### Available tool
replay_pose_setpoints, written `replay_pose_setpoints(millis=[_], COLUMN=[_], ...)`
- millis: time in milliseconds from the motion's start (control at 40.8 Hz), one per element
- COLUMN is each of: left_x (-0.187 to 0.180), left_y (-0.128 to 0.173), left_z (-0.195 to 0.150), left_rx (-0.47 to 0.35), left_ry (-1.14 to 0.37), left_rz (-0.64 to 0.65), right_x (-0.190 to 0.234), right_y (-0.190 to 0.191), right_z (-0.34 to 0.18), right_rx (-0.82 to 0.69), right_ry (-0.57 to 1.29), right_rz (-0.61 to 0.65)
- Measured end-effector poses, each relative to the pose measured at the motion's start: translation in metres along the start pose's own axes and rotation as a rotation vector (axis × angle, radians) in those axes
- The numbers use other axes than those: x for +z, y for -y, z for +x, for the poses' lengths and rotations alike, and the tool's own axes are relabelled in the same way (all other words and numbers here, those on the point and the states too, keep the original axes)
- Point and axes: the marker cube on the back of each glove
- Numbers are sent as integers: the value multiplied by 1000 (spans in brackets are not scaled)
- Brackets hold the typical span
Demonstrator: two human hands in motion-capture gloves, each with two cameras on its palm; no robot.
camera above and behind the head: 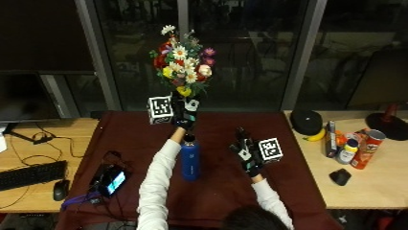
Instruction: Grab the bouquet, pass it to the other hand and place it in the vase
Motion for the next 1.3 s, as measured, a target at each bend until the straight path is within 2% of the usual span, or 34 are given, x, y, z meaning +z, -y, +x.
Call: replay_pose_setpoints(millis=[49, 98, 147, 392, 466, 564, 686, 735, 809, 907, 1079, 1152, 1250, 1299], left_x=[0, -2, -1, -1, -4, -10, -31, -40, -48, -52, -53, -51, -49, -49], left_y=[-1, -2, -3, -9, -19, -48, -117, -143, -170, -180, -178, -176, -176, -176], left_z=[-3, -12, -20, -40, -48, -70, -143, -172, -207, -230, -202, -196, -193, -196], left_rx=[-8, -85, -126, -167, -206, -292, -432, -480, -518, -509, -415, -395, -310, -341], left_ry=[4, 58, 80, 86, 83, 52, 12, 13, 13, 31, 123, 126, 99, 108], left_rz=[-2, 0, -3, -36, -82, -277, -614, -671, -687, -665, -657, -636, -625, -591], right_x=[-1, 2, 3, 9, 9, 9, 6, 3, -2, -7, -9, -7, -1, 1], right_y=[-1, -3, -5, -9, -9, -13, -28, -32, -36, -42, -49, -50, -52, -51], right_z=[3, -1, -1, 3, 6, 11, 22, 30, 43, 50, 64, 75, 84, 85], right_rx=[1, 57, 91, 120, 112, 126, 208, 225, 232, 238, 268, 271, 307, 312], right_ry=[-3, 59, 94, 125, 127, 120, 75, 69, 71, 83, 88, 91, 70, 74], right_rz=[2, 8, 14, -15, -13, -24, -55, -59, -55, -50, -26, -26, -36, -42])
